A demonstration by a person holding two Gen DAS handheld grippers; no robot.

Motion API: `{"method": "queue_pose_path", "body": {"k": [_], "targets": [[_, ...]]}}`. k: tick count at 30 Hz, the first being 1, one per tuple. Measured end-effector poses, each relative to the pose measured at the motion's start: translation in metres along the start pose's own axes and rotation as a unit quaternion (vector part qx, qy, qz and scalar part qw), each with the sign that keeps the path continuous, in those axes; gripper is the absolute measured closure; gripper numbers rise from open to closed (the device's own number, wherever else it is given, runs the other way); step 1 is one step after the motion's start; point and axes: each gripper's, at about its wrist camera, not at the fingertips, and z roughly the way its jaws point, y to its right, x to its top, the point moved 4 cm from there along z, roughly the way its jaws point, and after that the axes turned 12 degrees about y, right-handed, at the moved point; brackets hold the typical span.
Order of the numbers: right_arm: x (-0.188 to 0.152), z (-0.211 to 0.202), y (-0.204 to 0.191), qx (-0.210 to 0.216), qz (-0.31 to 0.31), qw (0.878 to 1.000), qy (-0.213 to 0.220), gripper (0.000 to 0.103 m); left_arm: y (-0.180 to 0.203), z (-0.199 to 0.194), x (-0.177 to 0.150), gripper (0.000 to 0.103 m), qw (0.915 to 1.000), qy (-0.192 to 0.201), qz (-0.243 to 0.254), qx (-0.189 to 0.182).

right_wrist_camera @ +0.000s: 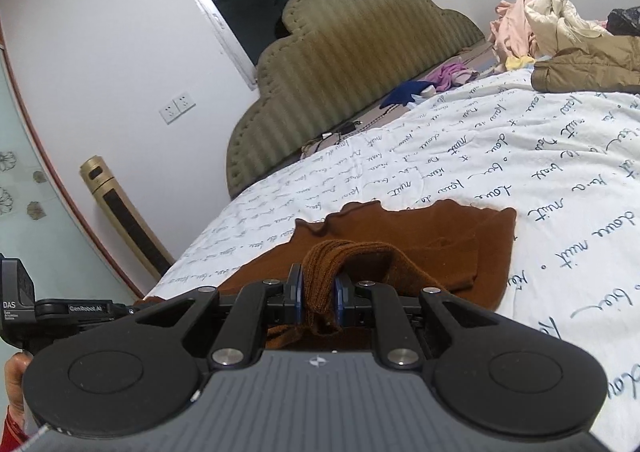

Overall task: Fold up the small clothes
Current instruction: 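Lift the held hem with both grippers and fold it over toward the collar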

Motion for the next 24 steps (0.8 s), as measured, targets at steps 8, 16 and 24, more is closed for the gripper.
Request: {"method": "queue_pose_path", "body": {"k": [8,16,24], "targets": [[-0.002,0.032,0.016,-0.021,0.019,1.000,-0.006,0.084,0.003,0.029,0.006,0.092,0.9992,-0.019,0.023,0.026],[0.000,0.048,0.028,-0.039,0.030,0.999,-0.002,0.084,0.013,0.051,0.022,0.092,0.9970,-0.024,0.058,0.045],[0.004,0.071,0.041,-0.061,0.037,0.997,-0.003,0.084,0.012,0.088,0.035,0.092,0.9945,-0.043,0.072,0.064]]}}
